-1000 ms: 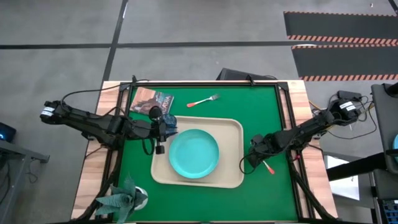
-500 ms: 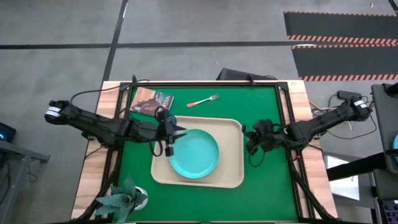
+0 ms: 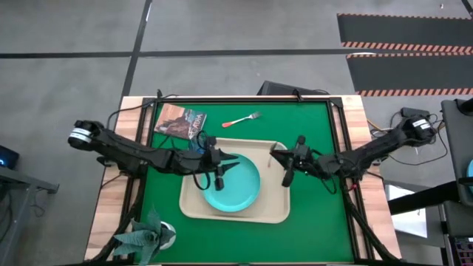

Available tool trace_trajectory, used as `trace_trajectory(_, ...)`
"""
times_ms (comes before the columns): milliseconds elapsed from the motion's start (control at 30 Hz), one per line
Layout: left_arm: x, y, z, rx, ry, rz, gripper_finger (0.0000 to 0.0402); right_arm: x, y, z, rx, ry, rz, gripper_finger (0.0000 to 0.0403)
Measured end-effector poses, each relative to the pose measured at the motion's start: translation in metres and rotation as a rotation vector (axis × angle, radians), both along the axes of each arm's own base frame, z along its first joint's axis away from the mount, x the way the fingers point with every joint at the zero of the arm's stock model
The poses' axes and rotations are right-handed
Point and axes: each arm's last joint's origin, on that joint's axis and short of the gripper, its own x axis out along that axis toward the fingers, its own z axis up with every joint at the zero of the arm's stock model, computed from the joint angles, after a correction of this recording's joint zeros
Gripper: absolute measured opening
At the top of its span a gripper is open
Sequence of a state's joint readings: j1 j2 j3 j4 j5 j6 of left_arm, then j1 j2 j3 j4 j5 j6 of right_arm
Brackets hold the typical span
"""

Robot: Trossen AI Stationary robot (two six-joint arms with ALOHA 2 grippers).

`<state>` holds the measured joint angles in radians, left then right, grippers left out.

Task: Pick and place plate/cup/fork/spoon on tray
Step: Put the orange spoon on the white tray to the right of the blue plate

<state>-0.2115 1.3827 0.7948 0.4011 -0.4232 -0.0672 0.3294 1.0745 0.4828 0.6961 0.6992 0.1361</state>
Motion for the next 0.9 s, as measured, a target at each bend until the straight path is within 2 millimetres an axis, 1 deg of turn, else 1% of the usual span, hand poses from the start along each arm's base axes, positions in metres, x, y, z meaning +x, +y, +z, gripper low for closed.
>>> trace_trajectory(167, 0.014, -0.003, -0.008, -0.01, -0.048, -0.003, 0.0073, 0.015, 0.005, -0.008, -0.047, -0.066, -0.003, 0.0012)
trace_trajectory(233, 0.016, -0.003, -0.01, 0.011, -0.035, -0.006, 0.0073, 0.021, 0.007, -0.007, -0.046, -0.081, -0.007, 0.0012)
trace_trajectory(300, 0.014, -0.003, -0.007, 0.02, -0.039, -0.007, 0.0073, 0.026, 0.006, -0.003, 0.012, -0.077, -0.018, 0.0012)
trace_trajectory(367, 0.009, -0.002, 0.001, 0.05, -0.042, -0.012, 0.0073, 0.03, 0.002, 0.003, 0.149, -0.055, -0.033, 0.0012)
trace_trajectory(400, 0.004, -0.001, 0.006, 0.079, -0.035, -0.014, 0.0073, 0.033, -0.001, 0.008, 0.213, -0.015, -0.037, 0.0012)
trace_trajectory(467, -0.008, 0.002, 0.018, 0.134, -0.014, -0.02, 0.0073, 0.037, -0.009, 0.019, 0.335, 0.129, -0.057, 0.0012)
trace_trajectory(533, -0.021, 0.005, 0.03, 0.188, -0.004, -0.025, 0.0073, 0.039, -0.018, 0.03, 0.47, 0.278, -0.132, 0.0012)
trace_trajectory(633, -0.042, 0.01, 0.044, 0.258, -0.016, -0.015, 0.0073, 0.046, -0.026, 0.04, 0.607, 0.465, -0.247, 0.0012)
trace_trajectory(700, -0.054, 0.013, 0.051, 0.283, -0.029, -0.014, 0.0073, 0.054, -0.028, 0.042, 0.712, 0.58, -0.273, 0.0012)
trace_trajectory(800, -0.071, 0.016, 0.058, 0.28, -0.04, -0.012, 0.0073, 0.068, -0.028, 0.042, 0.916, 0.709, -0.299, 0.0012)
trace_trajectory(900, -0.086, 0.018, 0.053, 0.281, -0.024, -0.02, 0.0073, 0.083, -0.024, 0.033, 1.119, 0.816, -0.365, 0.0012)
